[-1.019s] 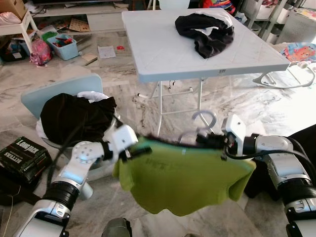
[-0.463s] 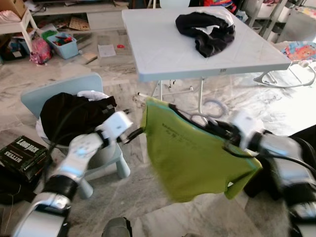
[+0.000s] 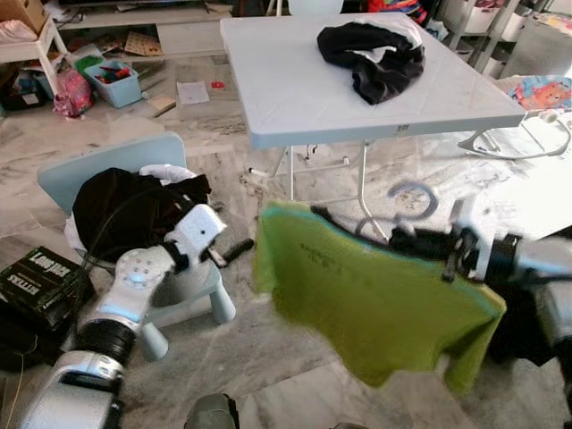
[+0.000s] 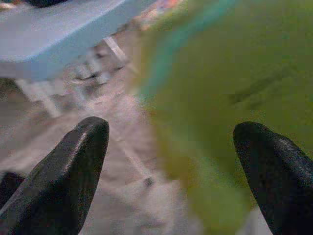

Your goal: Hang hanger

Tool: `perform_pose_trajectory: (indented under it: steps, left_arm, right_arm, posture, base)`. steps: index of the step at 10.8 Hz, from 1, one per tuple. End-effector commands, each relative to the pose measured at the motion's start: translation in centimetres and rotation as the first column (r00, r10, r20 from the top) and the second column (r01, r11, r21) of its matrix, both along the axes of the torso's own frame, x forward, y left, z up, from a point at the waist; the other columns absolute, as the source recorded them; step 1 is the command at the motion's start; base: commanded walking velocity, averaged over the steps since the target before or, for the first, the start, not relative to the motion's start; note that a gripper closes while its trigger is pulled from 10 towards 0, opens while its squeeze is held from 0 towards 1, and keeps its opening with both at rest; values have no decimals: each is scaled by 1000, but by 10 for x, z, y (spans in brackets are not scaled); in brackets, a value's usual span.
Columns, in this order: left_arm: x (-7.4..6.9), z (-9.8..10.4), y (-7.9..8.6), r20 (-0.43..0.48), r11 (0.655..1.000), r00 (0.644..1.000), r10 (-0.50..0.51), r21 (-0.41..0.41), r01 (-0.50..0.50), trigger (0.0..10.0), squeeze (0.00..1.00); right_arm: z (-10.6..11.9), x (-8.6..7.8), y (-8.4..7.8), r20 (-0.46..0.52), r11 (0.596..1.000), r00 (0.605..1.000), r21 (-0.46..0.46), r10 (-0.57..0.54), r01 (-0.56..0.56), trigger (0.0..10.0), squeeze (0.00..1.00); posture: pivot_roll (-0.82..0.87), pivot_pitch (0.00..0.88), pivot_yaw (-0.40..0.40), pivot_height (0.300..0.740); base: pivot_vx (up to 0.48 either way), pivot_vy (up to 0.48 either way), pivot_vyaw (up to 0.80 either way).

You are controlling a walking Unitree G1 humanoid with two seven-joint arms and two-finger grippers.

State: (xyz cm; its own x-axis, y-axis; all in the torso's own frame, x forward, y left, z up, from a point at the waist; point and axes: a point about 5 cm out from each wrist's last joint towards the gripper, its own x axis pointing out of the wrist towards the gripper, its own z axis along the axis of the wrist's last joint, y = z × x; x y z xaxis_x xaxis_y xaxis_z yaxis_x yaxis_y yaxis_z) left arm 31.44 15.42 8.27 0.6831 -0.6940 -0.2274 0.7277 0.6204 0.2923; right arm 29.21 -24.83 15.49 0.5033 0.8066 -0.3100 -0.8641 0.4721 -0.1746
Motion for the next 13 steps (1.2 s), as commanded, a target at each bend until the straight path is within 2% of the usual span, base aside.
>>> perform_pose_trajectory:
  steps: [1, 3, 4, 6, 9, 11, 13]
  left_arm:
    - [-2, -1, -6, -9, 999, 999, -34, -5, 34, 10000, 16]
    - [-3, -2, -13, -3, 999, 999, -48, -12, 48, 10000, 0]
    - [1, 3, -11, 8, 999, 999, -42, -10, 42, 10000, 0]
    - [7, 15, 2, 52, 1000, 999, -8, 2, 8, 10000, 0]
    - [8, 15, 10, 54, 1000, 998, 9, 11, -10, 10000, 0]
    - [5, 11, 1, 25, 999, 999, -36, -10, 36, 10000, 0]
    - [3, 5, -9, 1, 998, 998, -64, -11, 64, 10000, 0]
  right_arm:
    - [17, 4, 0, 39, 1000, 999, 20, 23, -24, 0, 0]
    - [27, 3, 6, 14, 996, 997, 56, 75, -76, 0, 0]
    - [28, -1, 4, -18, 994, 994, 40, 104, -104, 0, 0]
    - [25, -4, -8, -54, 996, 995, 16, 85, -84, 0, 0]
    - [23, -7, -10, -90, 995, 991, 15, 97, -96, 0, 0]
    - [37, -8, -4, -97, 986, 984, 88, 148, -140, 0, 0]
    - [42, -8, -3, -92, 983, 983, 113, 158, -147, 0, 0]
  posture:
    - [-94, 0, -36, 740]
    - [-94, 0, -36, 740]
    - [-96, 0, -36, 740]
    - [-99, 0, -32, 740]
    - [-99, 0, -32, 740]
    - [-99, 0, -32, 740]
    - [-103, 0, -31, 740]
  base:
    - [0, 0, 0]
    - [0, 0, 0]
    - [0, 0, 0]
    - [0, 0, 0]
    - [0, 0, 0]
    - [0, 0, 0]
    - [0, 0, 0]
